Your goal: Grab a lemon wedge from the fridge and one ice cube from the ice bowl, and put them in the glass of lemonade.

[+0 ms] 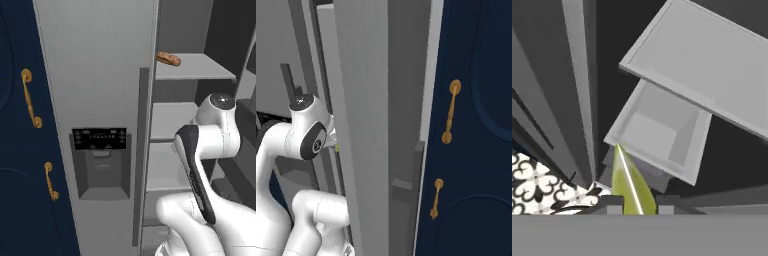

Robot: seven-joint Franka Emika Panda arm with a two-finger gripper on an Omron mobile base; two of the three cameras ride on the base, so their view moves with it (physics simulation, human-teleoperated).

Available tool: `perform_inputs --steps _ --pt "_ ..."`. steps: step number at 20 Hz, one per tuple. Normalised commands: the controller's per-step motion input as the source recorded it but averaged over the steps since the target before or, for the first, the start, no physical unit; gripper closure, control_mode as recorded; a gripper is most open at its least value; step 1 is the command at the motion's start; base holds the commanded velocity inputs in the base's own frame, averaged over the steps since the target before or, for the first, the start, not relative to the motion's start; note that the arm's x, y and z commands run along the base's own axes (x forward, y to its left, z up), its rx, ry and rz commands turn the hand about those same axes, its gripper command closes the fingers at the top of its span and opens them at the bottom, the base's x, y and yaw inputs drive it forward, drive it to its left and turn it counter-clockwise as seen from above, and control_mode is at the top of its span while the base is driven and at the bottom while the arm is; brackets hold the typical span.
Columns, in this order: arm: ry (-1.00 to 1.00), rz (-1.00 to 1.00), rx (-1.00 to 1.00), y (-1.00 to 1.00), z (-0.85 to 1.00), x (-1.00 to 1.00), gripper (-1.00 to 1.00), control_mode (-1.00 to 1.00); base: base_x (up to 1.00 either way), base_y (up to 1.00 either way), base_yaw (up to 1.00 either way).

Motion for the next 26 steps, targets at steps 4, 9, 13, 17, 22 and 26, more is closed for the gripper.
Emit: perform_inputs --steps 4,9,13,17,22,26 --pt "0.00 0.00 0.00 0.00 0.00 0.00 1.00 1.00 -0.71 0.52 0.67" --pt "0.00 0.00 0.00 0.00 0.00 0.00 1.00 1.00 -0.13 0.70 0.82" --pt "0.00 0.00 0.00 0.00 0.00 0.00 1.00 1.00 0.01 0.85 0.70" --pt "0.00 0.00 0.00 0.00 0.00 0.00 1.00 1.00 0.40 0.65 0.65" --pt "0.00 0.00 0.00 0.00 0.00 0.00 1.00 1.00 0.99 0.11 0.42" --pt "0.00 0.00 0.00 0.00 0.00 0.00 1.00 1.00 1.00 -0.01 0.34"
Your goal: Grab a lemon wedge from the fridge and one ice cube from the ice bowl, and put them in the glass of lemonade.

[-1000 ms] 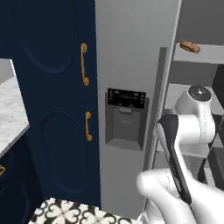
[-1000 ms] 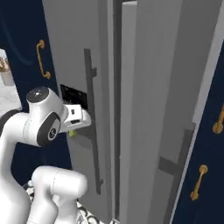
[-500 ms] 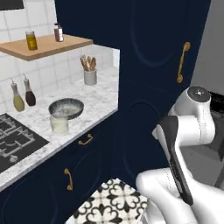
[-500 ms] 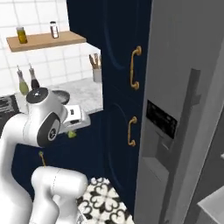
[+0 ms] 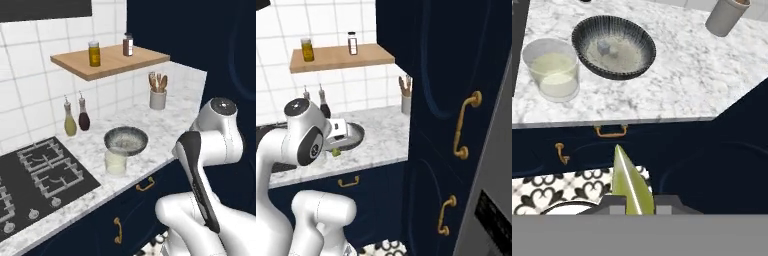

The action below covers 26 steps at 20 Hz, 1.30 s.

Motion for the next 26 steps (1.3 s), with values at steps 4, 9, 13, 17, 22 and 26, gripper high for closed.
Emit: perform_inputs --steps 4,9,13,17,22,26 --pt "0.00 0.00 0.00 0.00 0.00 0.00 1.00 1.00 1.00 0.03 0.47" --pt "0.00 0.00 0.00 0.00 0.00 0.00 1.00 1.00 0.95 -0.41 0.43" --pt "0.03 0.10 0.01 0.09 -0.14 0.25 1.00 -1.00 0.70 -0.03 0.33" --pt "0.15 0.23 0.00 0.90 -0.68 1.00 1.00 -1.00 0.00 0.00 0.00" --pt "0.26 0.13 -0.02 0.97 -0.67 0.70 1.00 -1.00 0.00 0.00 0.00" --pt "0.17 0.12 -0.02 0.43 -0.35 0.01 1.00 -1.00 0.00 0.00 0.00"
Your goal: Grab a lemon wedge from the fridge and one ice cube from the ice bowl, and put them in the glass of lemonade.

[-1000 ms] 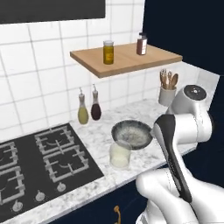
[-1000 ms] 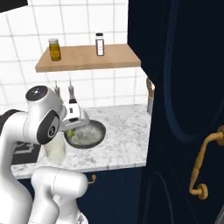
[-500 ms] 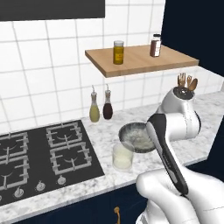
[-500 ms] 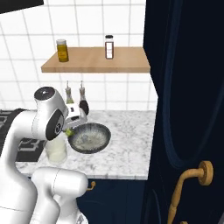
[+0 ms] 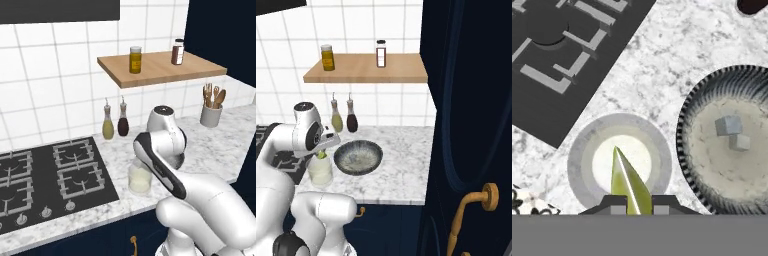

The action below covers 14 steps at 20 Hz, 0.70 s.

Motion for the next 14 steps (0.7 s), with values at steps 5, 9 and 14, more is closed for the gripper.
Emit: perform_inputs --steps 5,9,14 --pt "0.09 0.09 0.00 0.08 -0.59 0.04 1.00 -1.00 0.00 0.00 0.00" --pt "0.05 0.08 0.00 0.06 -0.56 0.11 1.00 -1.00 0.00 0.00 0.00" --pt "0.00 0.08 0.00 0.08 -0.39 0.09 1.00 -1.00 0.00 0.00 0.00"
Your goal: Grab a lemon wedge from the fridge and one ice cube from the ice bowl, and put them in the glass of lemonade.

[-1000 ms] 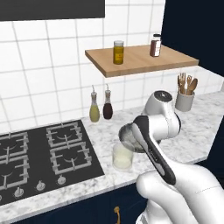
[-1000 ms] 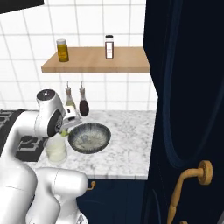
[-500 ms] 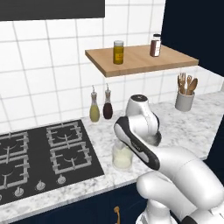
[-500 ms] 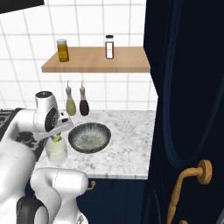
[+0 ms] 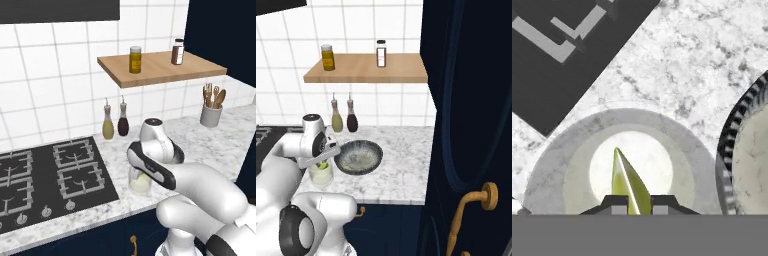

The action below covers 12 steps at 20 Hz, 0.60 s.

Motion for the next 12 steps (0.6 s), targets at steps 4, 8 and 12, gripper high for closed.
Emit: perform_inputs --steps 4,8,12 --pt "0.00 0.09 0.00 0.13 -0.29 0.10 1.00 -1.00 0.00 0.00 0.00" --pt "-0.03 0.01 0.00 0.01 0.10 -0.03 -1.00 -1.00 0.00 0.00 0.00" --pt "-0.08 0.00 -0.01 0.04 0.69 -0.05 -1.00 -1.00 0.00 0.00 0.00"
